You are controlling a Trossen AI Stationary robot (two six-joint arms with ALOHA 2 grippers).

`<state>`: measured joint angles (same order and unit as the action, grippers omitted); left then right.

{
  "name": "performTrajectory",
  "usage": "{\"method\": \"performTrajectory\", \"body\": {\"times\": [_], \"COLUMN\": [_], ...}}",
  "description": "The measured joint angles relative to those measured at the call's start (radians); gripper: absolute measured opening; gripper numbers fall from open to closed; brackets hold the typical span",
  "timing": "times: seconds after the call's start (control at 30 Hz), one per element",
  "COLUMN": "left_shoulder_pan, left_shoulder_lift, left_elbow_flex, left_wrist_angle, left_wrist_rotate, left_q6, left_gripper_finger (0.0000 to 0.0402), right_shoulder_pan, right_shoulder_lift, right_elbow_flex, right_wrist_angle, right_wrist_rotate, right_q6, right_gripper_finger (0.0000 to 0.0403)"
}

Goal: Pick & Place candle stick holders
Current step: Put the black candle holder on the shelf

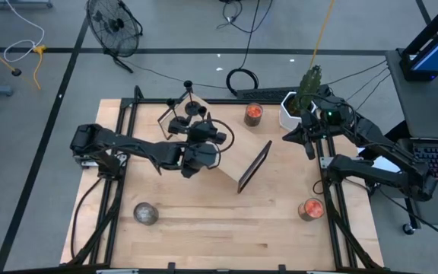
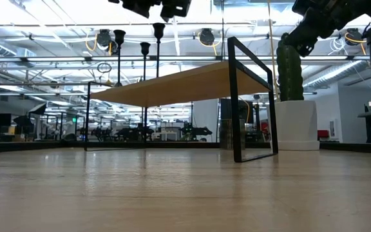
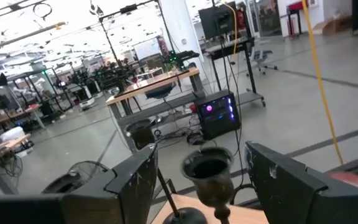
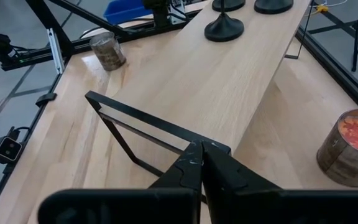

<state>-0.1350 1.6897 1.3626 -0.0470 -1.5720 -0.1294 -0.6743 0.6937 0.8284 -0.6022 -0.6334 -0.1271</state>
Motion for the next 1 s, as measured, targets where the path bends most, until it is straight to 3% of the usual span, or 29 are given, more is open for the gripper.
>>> {"method": "performTrajectory", "body": {"times": [0.4,1.0], "left_shoulder_pan": [-0.111,-0.589], "left_shoulder_lift": [-0.14,-0.232], "left_elbow_flex": [0.0,0.0], "left_wrist_angle": [0.131,0.127], "left_wrist_rotate": [0.003,0.001], "left_q6": [0.072,0.026], "left_gripper_finger": [0.0246,0.0246], "right_shoulder_pan": [0.0,0.0], "right_shoulder_lift": [-0.001,-0.048], "right_elbow_flex": [0.0,0.0], "right_wrist_angle": [0.0,0.0], "right_wrist_rotate": [0.002,0.003], "right_q6": [0.011,0.01], "right_gripper_finger": [0.0,0.0]}}
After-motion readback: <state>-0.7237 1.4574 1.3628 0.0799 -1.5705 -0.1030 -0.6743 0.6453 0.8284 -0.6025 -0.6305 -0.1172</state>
